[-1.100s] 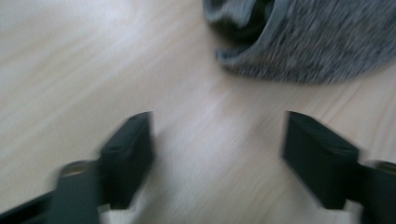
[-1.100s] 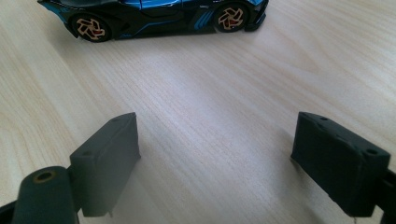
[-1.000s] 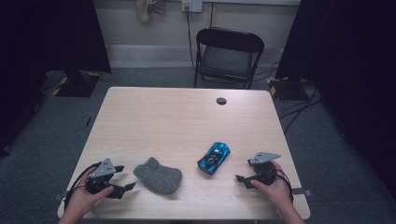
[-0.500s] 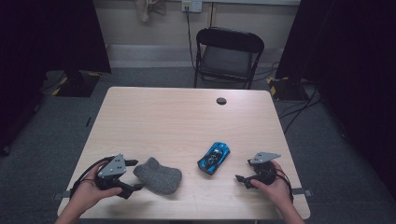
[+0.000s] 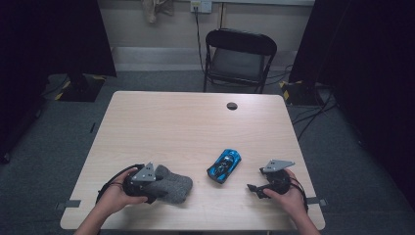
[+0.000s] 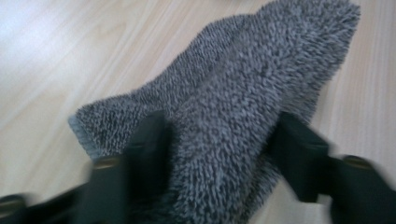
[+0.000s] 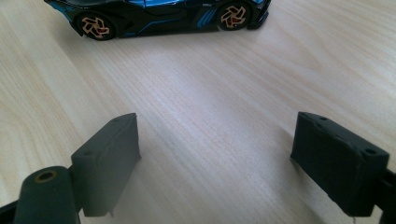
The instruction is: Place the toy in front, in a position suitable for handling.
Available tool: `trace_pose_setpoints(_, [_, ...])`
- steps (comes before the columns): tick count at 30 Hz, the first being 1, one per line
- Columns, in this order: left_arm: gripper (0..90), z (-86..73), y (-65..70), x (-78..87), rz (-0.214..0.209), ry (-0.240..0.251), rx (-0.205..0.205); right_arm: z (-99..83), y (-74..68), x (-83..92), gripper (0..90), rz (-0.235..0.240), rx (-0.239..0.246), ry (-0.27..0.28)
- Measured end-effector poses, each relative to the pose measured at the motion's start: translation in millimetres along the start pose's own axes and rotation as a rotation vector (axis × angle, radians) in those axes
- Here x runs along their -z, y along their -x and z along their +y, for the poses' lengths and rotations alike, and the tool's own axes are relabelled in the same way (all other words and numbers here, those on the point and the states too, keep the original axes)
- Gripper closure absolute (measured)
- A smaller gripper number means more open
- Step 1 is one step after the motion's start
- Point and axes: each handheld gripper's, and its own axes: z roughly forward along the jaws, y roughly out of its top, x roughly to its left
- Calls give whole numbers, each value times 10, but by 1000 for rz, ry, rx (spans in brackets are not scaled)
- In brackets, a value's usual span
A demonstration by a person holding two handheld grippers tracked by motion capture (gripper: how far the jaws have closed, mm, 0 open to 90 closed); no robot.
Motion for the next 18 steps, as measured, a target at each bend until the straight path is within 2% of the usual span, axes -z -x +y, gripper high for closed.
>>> trace_pose_setpoints(2, [610, 34, 5, -8, -1, 4, 15, 6, 9, 13, 146, 7, -1, -10])
trace_pose_setpoints(5, [650, 74, 16, -11, -5, 9, 29, 11, 17, 27, 146, 14, -13, -2])
trace_pose_setpoints(7, [656, 144, 38, 5, -29, 24, 66, 44, 20, 70, 146, 34, -32, 23])
trace_pose_setpoints(8, [660, 144, 38, 5, -29, 24, 66, 44, 20, 70, 146, 34, -32, 23])
trace_pose_setpoints(9, [661, 198, 69, 10, -39, 34, 52, 98, -2, 116, 147, 41, -20, 45])
trace_pose_setpoints(12, [662, 250, 104, -12, -54, 39, 40, 167, -30, 156, 148, 50, -8, 64])
trace_pose_setpoints(14, [665, 295, 143, -52, -70, 34, 15, 246, -73, 181, 148, 62, 10, 79])
trace_pose_setpoints(16, [666, 355, 201, -127, -87, 23, -9, 375, -161, 183, 148, 85, 39, 93])
trace_pose_setpoints(18, [666, 375, 219, -151, -86, 17, -15, 466, -218, 168, 147, 112, 44, 110])
